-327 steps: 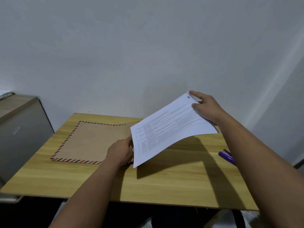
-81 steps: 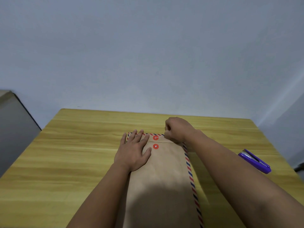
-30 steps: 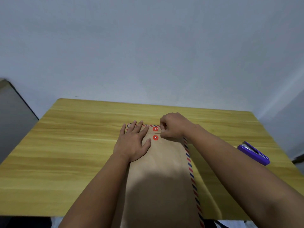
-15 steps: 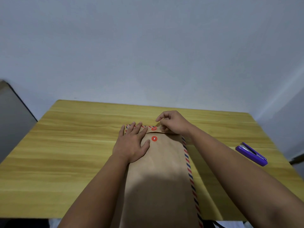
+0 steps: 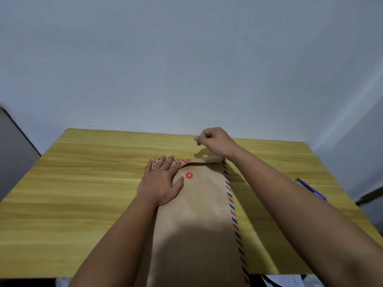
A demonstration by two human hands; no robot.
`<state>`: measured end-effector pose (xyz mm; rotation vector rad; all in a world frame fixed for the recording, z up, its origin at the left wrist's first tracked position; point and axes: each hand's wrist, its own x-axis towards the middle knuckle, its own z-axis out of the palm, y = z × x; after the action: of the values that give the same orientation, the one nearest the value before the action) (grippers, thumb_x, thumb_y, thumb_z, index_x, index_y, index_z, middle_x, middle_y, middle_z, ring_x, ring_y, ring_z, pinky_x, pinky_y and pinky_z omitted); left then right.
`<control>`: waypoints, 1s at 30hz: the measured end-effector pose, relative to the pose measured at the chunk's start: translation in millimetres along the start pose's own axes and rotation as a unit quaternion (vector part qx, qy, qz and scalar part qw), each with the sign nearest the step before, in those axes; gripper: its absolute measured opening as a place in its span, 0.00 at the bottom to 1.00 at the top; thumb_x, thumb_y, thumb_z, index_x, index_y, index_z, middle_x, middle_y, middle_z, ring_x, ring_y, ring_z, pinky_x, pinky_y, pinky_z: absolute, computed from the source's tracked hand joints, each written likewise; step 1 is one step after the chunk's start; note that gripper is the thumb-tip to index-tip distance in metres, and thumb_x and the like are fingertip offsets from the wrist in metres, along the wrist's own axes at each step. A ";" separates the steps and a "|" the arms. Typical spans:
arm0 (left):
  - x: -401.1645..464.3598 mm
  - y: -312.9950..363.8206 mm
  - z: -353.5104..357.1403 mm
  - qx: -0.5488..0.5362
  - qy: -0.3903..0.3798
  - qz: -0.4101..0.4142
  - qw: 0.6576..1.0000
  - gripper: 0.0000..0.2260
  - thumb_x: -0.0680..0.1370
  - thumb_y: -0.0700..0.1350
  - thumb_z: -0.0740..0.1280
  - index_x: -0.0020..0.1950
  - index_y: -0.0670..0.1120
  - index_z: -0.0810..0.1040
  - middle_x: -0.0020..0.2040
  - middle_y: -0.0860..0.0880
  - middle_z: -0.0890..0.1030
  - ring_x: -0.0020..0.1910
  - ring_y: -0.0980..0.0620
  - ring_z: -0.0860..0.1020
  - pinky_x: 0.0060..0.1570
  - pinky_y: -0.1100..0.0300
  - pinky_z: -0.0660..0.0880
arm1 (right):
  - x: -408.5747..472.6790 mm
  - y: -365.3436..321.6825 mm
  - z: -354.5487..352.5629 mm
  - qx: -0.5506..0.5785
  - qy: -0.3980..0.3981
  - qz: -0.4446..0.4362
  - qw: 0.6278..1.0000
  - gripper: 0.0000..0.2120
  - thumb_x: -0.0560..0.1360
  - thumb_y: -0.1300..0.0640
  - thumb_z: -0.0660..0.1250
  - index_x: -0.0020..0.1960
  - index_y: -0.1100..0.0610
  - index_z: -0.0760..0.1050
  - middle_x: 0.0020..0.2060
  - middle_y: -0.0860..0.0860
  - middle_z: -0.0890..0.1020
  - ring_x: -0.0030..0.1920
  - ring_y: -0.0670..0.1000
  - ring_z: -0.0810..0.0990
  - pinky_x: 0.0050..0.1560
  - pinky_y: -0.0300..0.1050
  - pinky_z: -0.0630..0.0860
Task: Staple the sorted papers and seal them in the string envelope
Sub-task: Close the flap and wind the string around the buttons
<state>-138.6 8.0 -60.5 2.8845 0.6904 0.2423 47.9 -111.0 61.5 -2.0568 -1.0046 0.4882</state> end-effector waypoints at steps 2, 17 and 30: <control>0.0 0.0 -0.1 -0.001 0.000 0.000 1.000 0.30 0.81 0.65 0.48 0.83 0.59 0.55 0.84 0.53 0.54 0.83 0.51 0.47 0.80 0.42 0.43 | -2.5 -7.9 -0.4 0.097 0.022 0.014 0.995 0.16 0.83 0.51 0.67 0.38 0.56 0.78 0.47 0.58 0.87 0.50 0.55 0.84 0.53 0.48 0.76; 0.8 0.1 0.3 0.002 -0.004 0.001 1.000 0.31 0.81 0.65 0.48 0.83 0.57 0.56 0.84 0.54 0.53 0.83 0.51 0.47 0.80 0.42 0.42 | -5.8 -36.1 -8.2 0.554 0.077 0.039 0.828 0.12 0.81 0.53 0.69 0.40 0.56 0.77 0.37 0.51 0.82 0.36 0.50 0.81 0.34 0.41 0.72; 0.1 0.4 1.2 0.004 -0.001 -0.001 1.000 0.32 0.80 0.66 0.47 0.83 0.58 0.56 0.84 0.54 0.54 0.83 0.51 0.47 0.80 0.42 0.43 | -15.9 2.3 9.1 -0.295 -0.153 0.084 0.939 0.15 0.75 0.49 0.76 0.54 0.60 0.85 0.48 0.52 0.85 0.49 0.55 0.83 0.48 0.49 0.81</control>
<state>-138.1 7.6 -61.6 2.8908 0.6961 0.2382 33.7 -120.0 54.0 -2.6750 -1.2763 0.6724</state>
